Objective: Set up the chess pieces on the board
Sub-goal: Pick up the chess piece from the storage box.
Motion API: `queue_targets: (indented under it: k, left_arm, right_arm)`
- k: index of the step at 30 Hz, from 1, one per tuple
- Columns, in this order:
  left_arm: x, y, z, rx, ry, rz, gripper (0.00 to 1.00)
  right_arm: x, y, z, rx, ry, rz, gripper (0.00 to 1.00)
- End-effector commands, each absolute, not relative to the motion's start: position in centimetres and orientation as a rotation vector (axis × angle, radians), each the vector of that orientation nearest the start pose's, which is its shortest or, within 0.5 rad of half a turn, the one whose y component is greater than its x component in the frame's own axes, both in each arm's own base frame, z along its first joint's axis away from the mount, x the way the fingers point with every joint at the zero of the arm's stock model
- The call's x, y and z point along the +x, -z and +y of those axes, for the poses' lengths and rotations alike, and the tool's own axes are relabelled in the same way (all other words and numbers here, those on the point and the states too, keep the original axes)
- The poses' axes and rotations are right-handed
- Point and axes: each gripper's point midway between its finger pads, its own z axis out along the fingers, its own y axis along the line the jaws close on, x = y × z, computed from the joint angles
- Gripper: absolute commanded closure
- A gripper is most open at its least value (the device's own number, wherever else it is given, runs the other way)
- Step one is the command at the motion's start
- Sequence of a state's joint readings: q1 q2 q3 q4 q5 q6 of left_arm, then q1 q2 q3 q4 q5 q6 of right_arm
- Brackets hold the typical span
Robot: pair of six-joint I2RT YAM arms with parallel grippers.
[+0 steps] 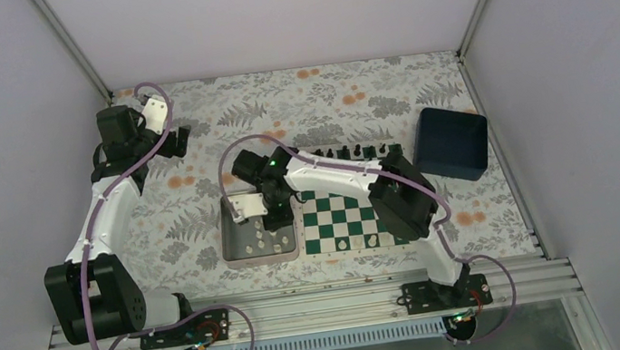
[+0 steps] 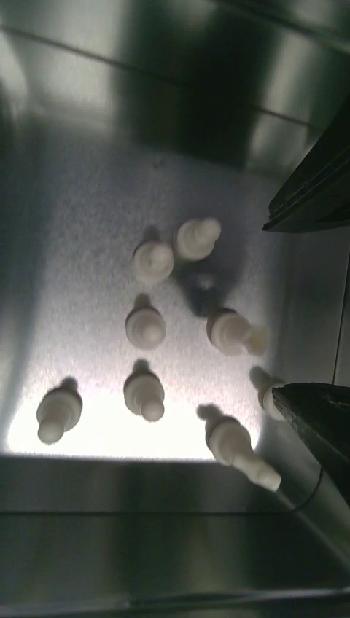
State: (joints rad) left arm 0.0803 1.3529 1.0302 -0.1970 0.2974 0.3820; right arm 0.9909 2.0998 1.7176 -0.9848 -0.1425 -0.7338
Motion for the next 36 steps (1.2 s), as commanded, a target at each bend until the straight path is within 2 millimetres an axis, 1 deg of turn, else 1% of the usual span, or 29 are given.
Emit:
queue_targets:
  k: [1, 3, 6, 20, 26, 30, 33, 34, 36]
  left_arm:
    - [42.5, -24.8, -2.2, 0.505, 0.030, 1.954, 0.00]
    - [42.5, -24.9, -2.2, 0.506, 0.033, 1.952, 0.00]
    - [42.5, -24.8, -2.2, 0.505, 0.032, 1.954, 0.00]
    - [42.4, -24.8, -2.0, 0.502, 0.022, 1.955, 0.00]
    - [42.3, -24.7, -2.0, 0.503, 0.021, 1.954, 0.00]
    - [42.3, -24.7, -2.0, 0.502, 0.019, 1.953, 0.00]
    - [42.3, -24.6, -2.0, 0.504, 0.022, 1.954, 0.00]
    - [42.3, -24.6, -2.0, 0.503, 0.022, 1.954, 0.00]
    - [42.3, -24.7, -2.0, 0.504, 0.023, 1.952, 0.00]
  right_arm:
    - [21.2, -5.9, 39.4, -2.272, -0.297, 1.915, 0.46]
    - [20.6, -5.3, 39.3, -2.291, -0.303, 1.921, 0.47]
    - [20.2, -4.6, 39.2, -2.298, -0.301, 1.926, 0.48]
    - [20.4, -3.5, 39.6, -2.279, -0.301, 1.926, 0.49]
    - [20.4, -3.2, 39.9, -2.286, -0.299, 1.922, 0.53]
    - [20.4, -2.9, 40.1, -2.288, -0.294, 1.920, 0.57]
    - [20.4, -2.7, 40.1, -2.285, -0.294, 1.919, 0.63]
    - [20.4, -2.8, 40.2, -2.280, -0.296, 1.916, 0.67]
    - [20.5, -3.0, 40.4, -2.273, -0.300, 1.911, 0.71]
